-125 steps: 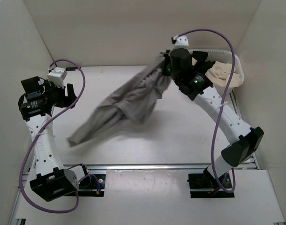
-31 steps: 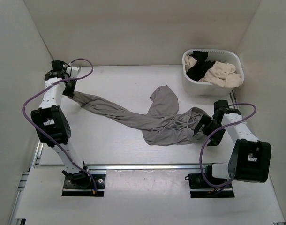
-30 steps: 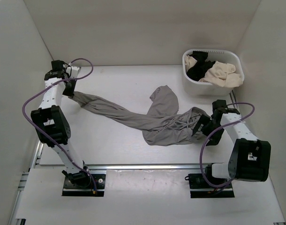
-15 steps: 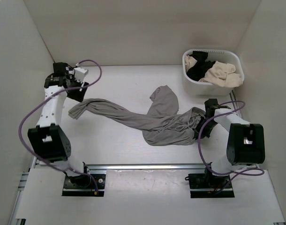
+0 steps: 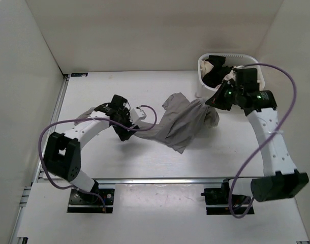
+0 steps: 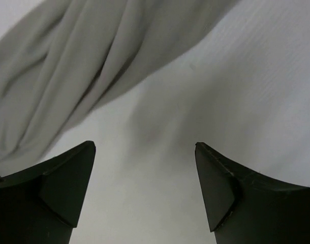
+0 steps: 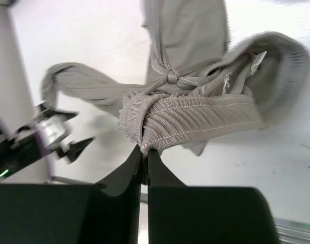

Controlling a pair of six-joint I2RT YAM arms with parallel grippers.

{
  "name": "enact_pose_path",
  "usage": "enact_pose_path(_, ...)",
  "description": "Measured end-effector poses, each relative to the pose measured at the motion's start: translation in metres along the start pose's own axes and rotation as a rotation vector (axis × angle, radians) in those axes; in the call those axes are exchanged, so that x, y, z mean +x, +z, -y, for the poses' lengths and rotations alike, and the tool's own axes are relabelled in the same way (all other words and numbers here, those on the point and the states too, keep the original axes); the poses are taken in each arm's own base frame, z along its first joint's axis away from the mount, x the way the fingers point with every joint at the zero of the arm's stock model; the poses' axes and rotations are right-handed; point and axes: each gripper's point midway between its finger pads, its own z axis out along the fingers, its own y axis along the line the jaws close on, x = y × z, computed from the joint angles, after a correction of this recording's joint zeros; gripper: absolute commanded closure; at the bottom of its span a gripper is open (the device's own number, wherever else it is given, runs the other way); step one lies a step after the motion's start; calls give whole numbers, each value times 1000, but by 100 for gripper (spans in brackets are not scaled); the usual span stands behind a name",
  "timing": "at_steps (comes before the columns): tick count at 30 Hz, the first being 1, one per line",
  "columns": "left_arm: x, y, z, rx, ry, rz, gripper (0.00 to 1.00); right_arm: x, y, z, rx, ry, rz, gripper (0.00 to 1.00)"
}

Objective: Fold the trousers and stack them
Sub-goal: Flatten the trousers out

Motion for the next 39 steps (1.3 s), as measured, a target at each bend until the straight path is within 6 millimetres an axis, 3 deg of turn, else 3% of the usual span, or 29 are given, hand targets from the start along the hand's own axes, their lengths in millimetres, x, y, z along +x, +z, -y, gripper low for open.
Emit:
enact_pose_path(4, -17, 31, -6, -35, 47, 12, 8, 9, -47, -12, -50, 12, 53, 100)
enact_pose_path(7, -13, 68, -12, -53, 46, -33, 22, 21, -65, -8, -44, 35, 52, 100)
enact_pose_path(8, -16, 75, -18, -61, 32, -45, 36, 24, -68, -6, -39, 44, 49, 100)
enact_pose_path(9, -25, 78, -28, -97, 32, -24, 76, 26, -69, -4, -33, 53, 45, 100)
enact_pose_path(10, -29, 83, -36, -115, 19, -19, 86, 27, -70, -2, -28, 60, 44, 100)
enact_pose_path(14, -41, 96, -60, -195, 4, -18, 86, 28, -69, -2, -24, 74, 39, 100)
enact_pose_path(17, -38, 94, -69, -236, -16, -22, 86, 27, -69, -10, -69, 80, 35, 100)
enact_pose_path(20, -14, 83, -90, -279, -96, -41, 86, 26, -66, -28, -163, 82, 22, 100)
enact_pose_path(22, 14, 66, -113, -316, -184, -66, 86, 28, -64, -46, -236, 63, 6, 100)
enact_pose_path(24, 45, 34, -148, -394, -287, -73, 86, 35, -64, -66, -303, 21, -21, 100)
enact_pose_path(26, 61, 0, -181, -483, -361, -60, 86, 39, -65, -79, -338, -8, -40, 100)
enact_pose_path(28, 61, -42, -216, -586, -408, -15, 86, 39, -68, -96, -386, -43, -45, 100)
enact_pose_path(30, 38, -78, -244, -668, -405, 57, 86, 35, -72, -106, -420, -62, -31, 100)
enact_pose_path(34, -51, -132, -278, -760, -319, 243, 86, 33, -71, -105, -416, -74, -15, 100)
enact_pose_path(37, -131, -132, -291, -753, -241, 354, 81, 33, -60, -84, -353, -45, -6, 100)
enact_pose_path(39, -177, -98, -294, -707, -199, 383, 64, 33, -51, -59, -274, 7, 2, 100)
